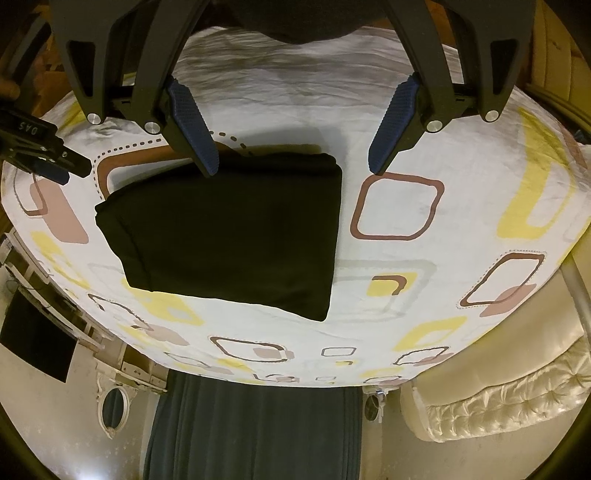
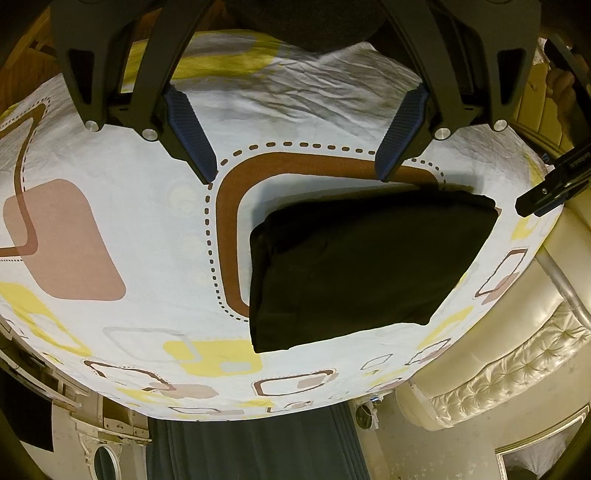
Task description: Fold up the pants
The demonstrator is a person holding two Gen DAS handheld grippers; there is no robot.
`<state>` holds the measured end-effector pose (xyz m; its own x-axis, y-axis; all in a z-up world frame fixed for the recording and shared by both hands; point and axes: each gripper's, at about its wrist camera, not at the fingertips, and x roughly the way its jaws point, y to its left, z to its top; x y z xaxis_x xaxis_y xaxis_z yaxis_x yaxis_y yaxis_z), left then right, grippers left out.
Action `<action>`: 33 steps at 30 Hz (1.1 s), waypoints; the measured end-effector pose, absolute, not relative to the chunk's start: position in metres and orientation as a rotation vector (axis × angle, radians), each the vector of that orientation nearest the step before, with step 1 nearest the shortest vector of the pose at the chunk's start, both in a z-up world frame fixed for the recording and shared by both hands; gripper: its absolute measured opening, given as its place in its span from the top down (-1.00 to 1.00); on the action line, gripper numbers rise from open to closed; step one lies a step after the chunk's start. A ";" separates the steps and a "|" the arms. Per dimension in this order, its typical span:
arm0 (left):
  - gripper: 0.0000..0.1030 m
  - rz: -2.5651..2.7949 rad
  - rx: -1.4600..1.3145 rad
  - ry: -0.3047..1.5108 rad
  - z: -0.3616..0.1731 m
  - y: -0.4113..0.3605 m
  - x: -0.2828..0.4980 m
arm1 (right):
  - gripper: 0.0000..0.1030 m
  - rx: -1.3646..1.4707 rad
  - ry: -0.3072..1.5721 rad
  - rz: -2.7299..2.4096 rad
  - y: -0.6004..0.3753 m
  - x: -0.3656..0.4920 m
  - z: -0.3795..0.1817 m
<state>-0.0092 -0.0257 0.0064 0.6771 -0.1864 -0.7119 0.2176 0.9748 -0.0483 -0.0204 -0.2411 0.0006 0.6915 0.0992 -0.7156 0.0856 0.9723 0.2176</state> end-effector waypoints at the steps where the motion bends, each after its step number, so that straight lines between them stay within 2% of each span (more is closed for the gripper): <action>1: -0.60 -0.226 0.045 0.794 0.006 -0.026 -0.009 | -0.69 0.242 0.810 0.007 -0.241 -0.020 0.001; 33: -0.60 -0.218 0.065 0.790 0.005 -0.031 -0.010 | -0.70 0.235 0.816 0.024 -0.229 -0.020 0.000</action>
<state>-0.0105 -0.0308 0.0053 0.6829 -0.1699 -0.7105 0.2184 0.9756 -0.0234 -0.0203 -0.2292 0.0003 0.6867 0.1117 -0.7183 0.0690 0.9737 0.2173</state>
